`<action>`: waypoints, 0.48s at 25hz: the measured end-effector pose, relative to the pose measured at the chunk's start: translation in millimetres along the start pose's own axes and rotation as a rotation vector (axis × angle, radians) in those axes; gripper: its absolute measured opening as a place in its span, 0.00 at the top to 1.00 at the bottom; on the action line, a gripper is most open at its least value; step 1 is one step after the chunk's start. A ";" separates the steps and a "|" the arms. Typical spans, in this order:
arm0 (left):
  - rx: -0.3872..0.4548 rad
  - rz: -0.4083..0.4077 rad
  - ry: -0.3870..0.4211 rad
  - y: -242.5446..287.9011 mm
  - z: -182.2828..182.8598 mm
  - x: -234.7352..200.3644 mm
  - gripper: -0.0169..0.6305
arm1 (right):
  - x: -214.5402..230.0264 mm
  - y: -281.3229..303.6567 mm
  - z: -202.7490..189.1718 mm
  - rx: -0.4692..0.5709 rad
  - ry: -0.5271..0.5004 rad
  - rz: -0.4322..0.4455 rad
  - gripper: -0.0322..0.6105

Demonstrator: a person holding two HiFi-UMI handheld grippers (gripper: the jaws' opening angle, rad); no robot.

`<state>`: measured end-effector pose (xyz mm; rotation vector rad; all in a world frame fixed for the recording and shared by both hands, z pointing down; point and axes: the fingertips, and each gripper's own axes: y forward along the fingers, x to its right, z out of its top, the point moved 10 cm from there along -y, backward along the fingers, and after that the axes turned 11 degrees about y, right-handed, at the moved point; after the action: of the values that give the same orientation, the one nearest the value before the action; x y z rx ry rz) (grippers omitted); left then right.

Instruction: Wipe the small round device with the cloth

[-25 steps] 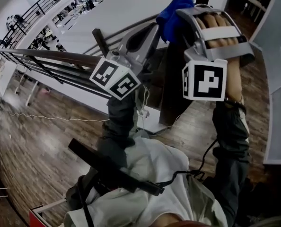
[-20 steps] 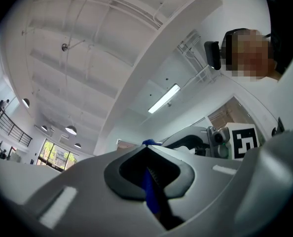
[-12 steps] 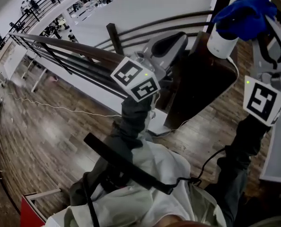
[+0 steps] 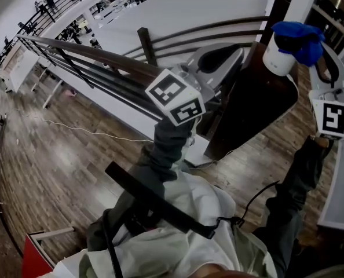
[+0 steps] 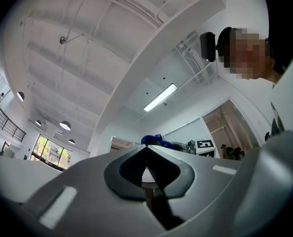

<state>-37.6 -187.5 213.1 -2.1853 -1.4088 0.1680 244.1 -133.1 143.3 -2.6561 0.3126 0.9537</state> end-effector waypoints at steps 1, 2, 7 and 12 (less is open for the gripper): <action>0.001 -0.001 -0.003 0.6 -1.2 -0.6 0.97 | -3.3 0.6 -5.0 -0.041 -0.012 0.042 0.78; 0.001 -0.003 -0.005 1.6 -2.4 -1.0 0.97 | -7.3 2.0 -11.1 -0.080 -0.025 0.095 0.78; 0.001 -0.032 -0.018 10.6 -3.9 4.4 0.97 | -6.6 2.5 -26.3 -0.112 0.004 0.197 0.78; -0.005 -0.051 -0.015 15.7 -2.4 10.4 0.97 | 22.1 6.7 3.7 0.046 0.050 0.018 0.78</action>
<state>-19.3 -184.3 209.2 -2.1540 -1.4734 0.1633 256.6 -140.3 124.9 -2.6431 0.3653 0.8756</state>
